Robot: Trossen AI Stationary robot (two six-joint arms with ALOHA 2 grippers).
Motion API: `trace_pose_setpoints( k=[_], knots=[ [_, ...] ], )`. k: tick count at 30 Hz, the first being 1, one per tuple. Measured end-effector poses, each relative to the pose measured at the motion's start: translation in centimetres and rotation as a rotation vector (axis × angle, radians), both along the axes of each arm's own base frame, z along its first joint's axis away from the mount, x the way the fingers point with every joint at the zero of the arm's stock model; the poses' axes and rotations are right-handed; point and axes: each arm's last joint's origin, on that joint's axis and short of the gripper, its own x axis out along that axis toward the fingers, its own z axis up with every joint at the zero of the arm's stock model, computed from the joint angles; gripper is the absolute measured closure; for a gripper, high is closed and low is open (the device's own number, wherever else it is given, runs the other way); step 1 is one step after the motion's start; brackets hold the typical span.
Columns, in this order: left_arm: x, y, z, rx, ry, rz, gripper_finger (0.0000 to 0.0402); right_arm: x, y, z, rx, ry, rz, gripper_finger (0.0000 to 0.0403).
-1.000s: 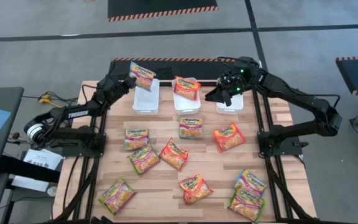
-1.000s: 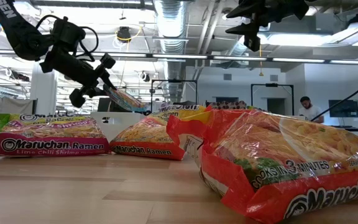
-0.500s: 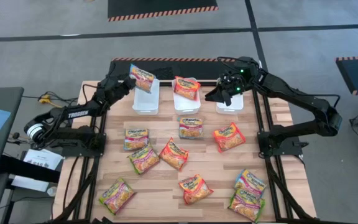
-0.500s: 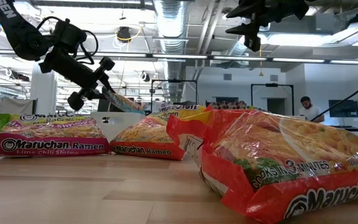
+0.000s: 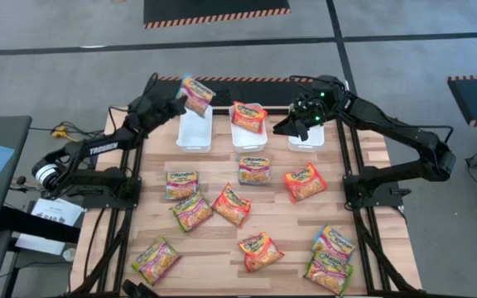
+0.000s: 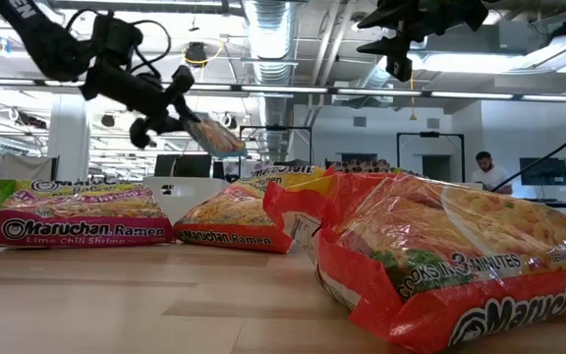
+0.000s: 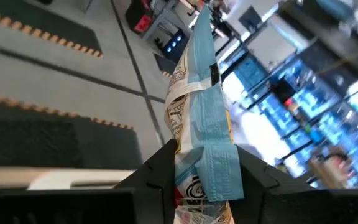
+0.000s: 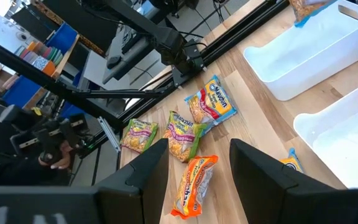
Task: Sort Maruchan noodles
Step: Put the blue noodle pack into the left white bin, then adjust the blue noodle pack in the left white bin
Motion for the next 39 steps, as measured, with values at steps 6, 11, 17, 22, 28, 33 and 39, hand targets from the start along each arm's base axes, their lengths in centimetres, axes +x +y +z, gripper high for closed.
trace_pose_setpoints(
  k=[6, 11, 17, 22, 28, 33, 39],
  knots=[
    [-0.4, 1.3, 1.8, 0.056, 0.09, 0.051, 0.029, 0.0, 0.0, 0.0, 0.0, 0.0, 0.0, 0.0207],
    [-1.3, 1.9, 1.7, 0.0, 0.034, 0.104, 0.0307, 0.0, 0.0, 0.0, 0.0, 0.0, 0.0, 0.0207],
    [-1.2, 1.9, 1.5, -0.028, 0.029, 0.04, 0.0335, 0.0, 0.0, 0.0, -0.001, 0.0, 0.0, 0.0207],
    [-1.2, 1.9, 2.4, 0.004, -0.082, 0.004, 0.0344, 0.0, 0.0, 0.1, -0.005, -0.005, 0.001, 0.0207],
    [-0.9, 1.5, 4.1, 0.113, -0.219, -0.138, 0.0345, 0.3, -0.2, 0.8, -0.055, -0.077, 0.001, 0.0207],
    [-0.8, 1.2, 5.2, 0.166, -0.293, -0.242, 0.0345, 0.5, -0.4, 1.7, -0.095, -0.166, -0.006, 0.0207],
    [0.0, 1.4, 7.4, 0.216, -0.195, -0.395, 0.0345, 0.8, 0.0, 1.9, -0.103, -0.181, 0.011, 0.0207]
  ],
)
